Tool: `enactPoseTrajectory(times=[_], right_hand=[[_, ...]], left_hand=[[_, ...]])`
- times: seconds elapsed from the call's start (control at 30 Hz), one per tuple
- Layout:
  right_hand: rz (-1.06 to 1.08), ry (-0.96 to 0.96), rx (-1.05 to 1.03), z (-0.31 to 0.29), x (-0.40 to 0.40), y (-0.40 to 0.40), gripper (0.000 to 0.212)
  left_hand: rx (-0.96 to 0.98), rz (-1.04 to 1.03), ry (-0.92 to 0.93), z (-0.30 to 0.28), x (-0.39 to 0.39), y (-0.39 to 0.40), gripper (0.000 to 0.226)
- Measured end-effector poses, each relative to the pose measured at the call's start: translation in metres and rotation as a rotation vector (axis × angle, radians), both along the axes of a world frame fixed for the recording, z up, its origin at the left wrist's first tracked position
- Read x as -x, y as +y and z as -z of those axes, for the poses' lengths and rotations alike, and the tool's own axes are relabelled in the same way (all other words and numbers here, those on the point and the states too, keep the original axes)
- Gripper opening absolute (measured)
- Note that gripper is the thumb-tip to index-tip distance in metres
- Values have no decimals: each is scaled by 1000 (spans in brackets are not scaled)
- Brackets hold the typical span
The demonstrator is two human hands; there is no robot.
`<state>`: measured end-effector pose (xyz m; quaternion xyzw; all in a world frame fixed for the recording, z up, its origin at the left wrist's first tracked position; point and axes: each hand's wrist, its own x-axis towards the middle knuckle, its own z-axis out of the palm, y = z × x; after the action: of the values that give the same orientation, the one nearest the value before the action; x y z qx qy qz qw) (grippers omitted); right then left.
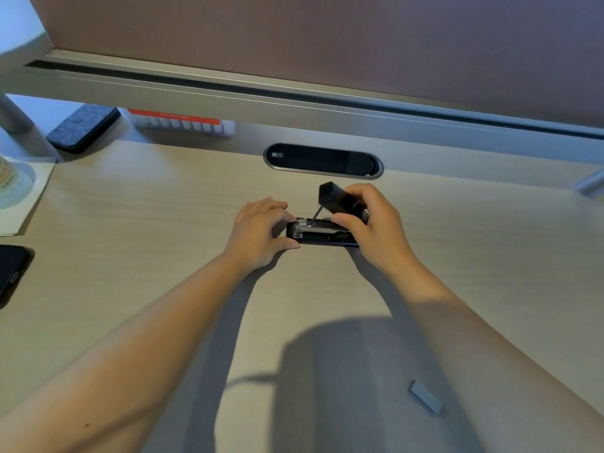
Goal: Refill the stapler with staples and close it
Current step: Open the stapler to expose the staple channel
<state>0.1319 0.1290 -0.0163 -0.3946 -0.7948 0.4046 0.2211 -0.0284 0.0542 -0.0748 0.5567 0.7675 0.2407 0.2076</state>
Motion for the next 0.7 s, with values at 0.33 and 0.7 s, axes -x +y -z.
enactPoseTrajectory(times=[0.33,0.7], right_hand=[[203,169,6,-3,-27,-10,47],[435,161,92,15,-73,3,41]], left_hand=[[-12,-5,64,-3,-5,-11,42],[-25,-81,36,-5,-17,-27,37]])
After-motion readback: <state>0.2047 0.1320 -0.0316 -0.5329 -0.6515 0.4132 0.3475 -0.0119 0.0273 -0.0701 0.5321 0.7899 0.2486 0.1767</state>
